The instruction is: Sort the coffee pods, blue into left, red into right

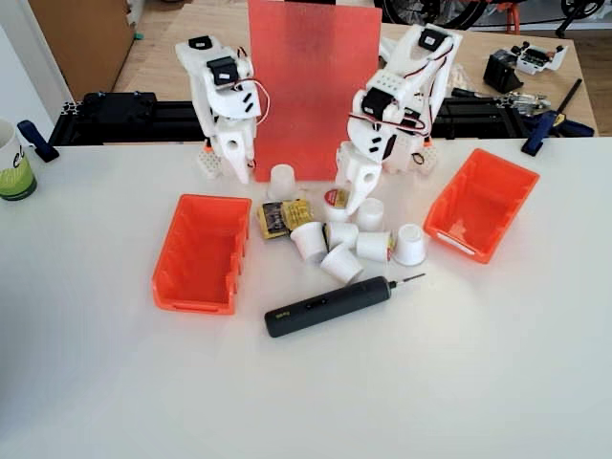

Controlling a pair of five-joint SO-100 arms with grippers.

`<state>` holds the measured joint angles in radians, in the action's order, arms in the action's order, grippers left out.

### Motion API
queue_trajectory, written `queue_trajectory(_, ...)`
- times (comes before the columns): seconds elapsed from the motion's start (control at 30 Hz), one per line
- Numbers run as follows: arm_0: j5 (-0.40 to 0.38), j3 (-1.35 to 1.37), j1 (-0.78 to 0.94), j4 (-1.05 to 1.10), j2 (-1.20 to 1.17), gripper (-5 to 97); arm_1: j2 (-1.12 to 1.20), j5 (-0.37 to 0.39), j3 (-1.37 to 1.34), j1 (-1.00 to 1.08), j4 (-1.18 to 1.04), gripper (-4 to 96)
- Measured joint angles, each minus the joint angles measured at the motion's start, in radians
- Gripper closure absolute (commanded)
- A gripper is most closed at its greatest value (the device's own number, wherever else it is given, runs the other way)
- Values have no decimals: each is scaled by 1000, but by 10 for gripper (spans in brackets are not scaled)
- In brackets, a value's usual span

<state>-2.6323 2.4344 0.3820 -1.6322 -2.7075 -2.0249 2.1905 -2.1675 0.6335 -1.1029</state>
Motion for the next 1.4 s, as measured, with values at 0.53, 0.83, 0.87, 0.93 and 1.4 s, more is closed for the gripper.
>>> queue_trajectory(0.53,308,14,173,141,41,606,-2,77,684,-267,-577,699)
queue_trajectory(0.83,443,17,215,486,229,605,0,667,799,-910,-718,678)
queue_trajectory(0.87,445,17,215,497,229,605,0,752,799,-986,-719,671)
queue_trajectory(0.93,445,17,221,512,230,602,0,896,785,-1104,-719,659)
queue_trajectory(1.4,891,17,453,1069,371,589,-17,1011,614,-1198,-666,513)
